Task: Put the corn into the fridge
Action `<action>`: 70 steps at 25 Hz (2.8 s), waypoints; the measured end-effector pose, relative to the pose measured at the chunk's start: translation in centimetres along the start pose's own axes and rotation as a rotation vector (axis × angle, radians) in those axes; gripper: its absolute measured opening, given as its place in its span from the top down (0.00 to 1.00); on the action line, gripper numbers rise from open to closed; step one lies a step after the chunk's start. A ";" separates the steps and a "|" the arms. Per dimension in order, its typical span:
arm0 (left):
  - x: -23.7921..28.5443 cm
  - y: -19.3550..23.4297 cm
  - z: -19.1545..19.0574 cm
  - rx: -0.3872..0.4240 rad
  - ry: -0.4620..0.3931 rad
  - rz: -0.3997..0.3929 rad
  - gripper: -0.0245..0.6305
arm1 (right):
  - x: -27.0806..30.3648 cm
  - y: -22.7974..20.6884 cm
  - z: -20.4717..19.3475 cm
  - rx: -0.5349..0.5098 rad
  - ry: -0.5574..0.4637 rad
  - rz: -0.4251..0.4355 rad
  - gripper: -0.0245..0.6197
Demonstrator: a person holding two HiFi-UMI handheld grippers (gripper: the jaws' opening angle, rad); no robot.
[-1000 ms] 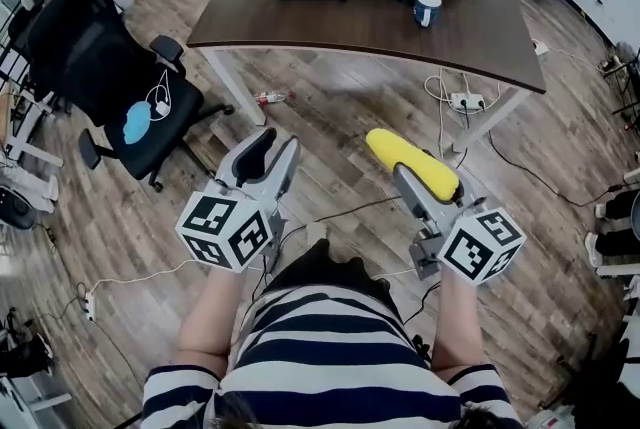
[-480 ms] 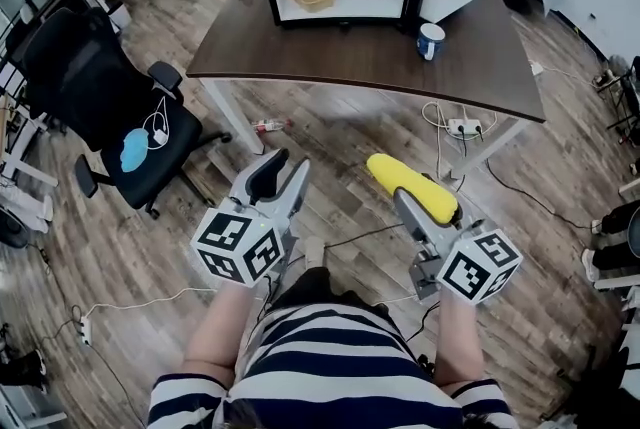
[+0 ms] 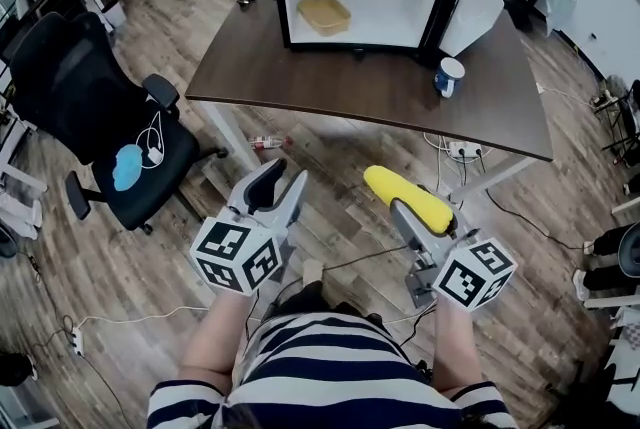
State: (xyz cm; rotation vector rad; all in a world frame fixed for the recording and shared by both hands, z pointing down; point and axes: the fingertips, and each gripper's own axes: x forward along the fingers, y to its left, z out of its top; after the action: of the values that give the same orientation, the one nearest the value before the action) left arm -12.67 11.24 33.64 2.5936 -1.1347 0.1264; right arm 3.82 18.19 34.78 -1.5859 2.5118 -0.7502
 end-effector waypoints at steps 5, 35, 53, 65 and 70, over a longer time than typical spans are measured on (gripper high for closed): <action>2.1 3.1 1.3 0.031 0.004 -0.006 0.96 | 4.2 -0.4 1.3 -0.012 -0.002 0.000 0.57; 11.2 14.7 6.1 0.062 -0.030 0.077 0.96 | 19.3 -5.2 9.9 -0.085 -0.052 0.004 0.57; 24.5 16.7 11.7 0.088 -0.061 0.190 0.96 | 29.4 -14.2 21.7 -0.218 -0.097 0.084 0.57; 30.9 17.9 14.3 0.102 -0.099 0.239 0.96 | 35.6 -19.0 26.6 -0.259 -0.146 0.092 0.57; 32.5 18.4 15.2 0.122 -0.122 0.258 0.96 | 37.6 -20.6 27.9 -0.310 -0.173 0.052 0.57</action>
State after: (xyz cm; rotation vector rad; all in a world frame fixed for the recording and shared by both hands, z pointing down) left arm -4.51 -28.12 30.19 2.5767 -1.5490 0.0979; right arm 12.31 -31.54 26.53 -1.5826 2.6234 -0.2110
